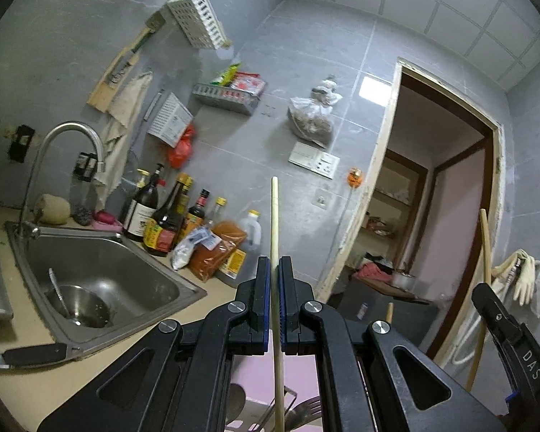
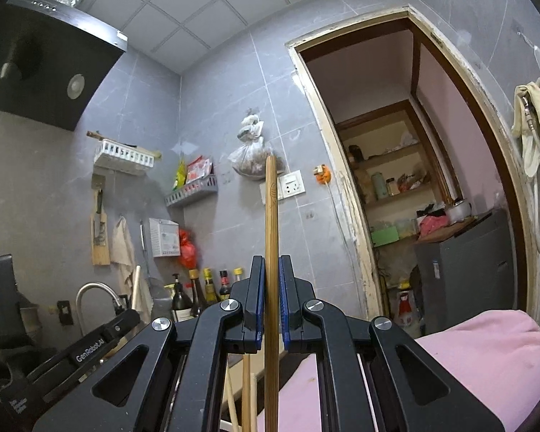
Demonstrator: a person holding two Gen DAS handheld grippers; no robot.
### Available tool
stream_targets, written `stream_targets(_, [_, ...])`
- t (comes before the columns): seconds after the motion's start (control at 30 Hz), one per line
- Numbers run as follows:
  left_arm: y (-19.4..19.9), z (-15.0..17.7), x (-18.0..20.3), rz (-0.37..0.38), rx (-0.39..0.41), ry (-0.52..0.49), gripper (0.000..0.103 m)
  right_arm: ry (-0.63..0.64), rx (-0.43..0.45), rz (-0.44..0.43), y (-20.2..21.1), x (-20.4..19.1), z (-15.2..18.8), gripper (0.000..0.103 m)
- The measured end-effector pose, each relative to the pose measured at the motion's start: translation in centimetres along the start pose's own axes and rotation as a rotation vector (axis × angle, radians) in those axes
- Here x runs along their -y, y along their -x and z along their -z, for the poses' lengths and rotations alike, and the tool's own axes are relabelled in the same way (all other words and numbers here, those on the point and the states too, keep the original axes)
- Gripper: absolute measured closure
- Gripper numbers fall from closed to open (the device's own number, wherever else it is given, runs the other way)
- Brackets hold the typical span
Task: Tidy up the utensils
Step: 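Lift both held chopsticks upright and carry them over the white holder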
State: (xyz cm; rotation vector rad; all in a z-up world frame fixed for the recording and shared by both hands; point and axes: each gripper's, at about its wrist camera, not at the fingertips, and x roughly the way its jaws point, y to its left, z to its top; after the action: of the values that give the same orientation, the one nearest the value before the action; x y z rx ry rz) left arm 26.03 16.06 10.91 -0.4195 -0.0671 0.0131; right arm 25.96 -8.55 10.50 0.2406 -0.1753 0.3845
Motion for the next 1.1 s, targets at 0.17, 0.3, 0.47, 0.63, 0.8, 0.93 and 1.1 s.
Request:
stream_targets(0.17, [-0.1,1.3,0.4,-0.025,-0.007,-0.028,0.101,0.016,0.008,0.004,-0.2,-0.2,0.5,0.098])
stream_targets(0.3, [-0.3,1.8,0.4,-0.022,-0.018,-0.026,0.101,0.008,0.013,0.004,-0.3,0.0,0.6,0.098])
stream_targets(0.47, [-0.5,2.5,0.5,-0.021,-0.032,-0.039,0.100,-0.029,0.016,-0.001,-0.1,0.3,-1.0,0.098])
stream_targets(0.63, [-0.3,2.9,0.7,-0.014,-0.039,-0.046,0.100,-0.027,0.030,-0.005,-0.7,0.0,-2.3,0.098])
stream_targets(0.8, [-0.1,3.0,0.7,-0.013,-0.039,-0.051,0.100,-0.010,-0.001,0.004,-1.8,-0.4,-1.7,0.097])
stream_targets(0.93, [-0.1,3.3,0.7,-0.007,-0.048,-0.062,0.100,-0.003,-0.020,0.011,-2.1,-0.5,-1.0,0.097])
stream_targets(1.1, [0.1,3.5,0.9,0.001,-0.045,-0.069,0.100,0.012,-0.023,0.022,-2.2,-0.5,-0.4,0.097])
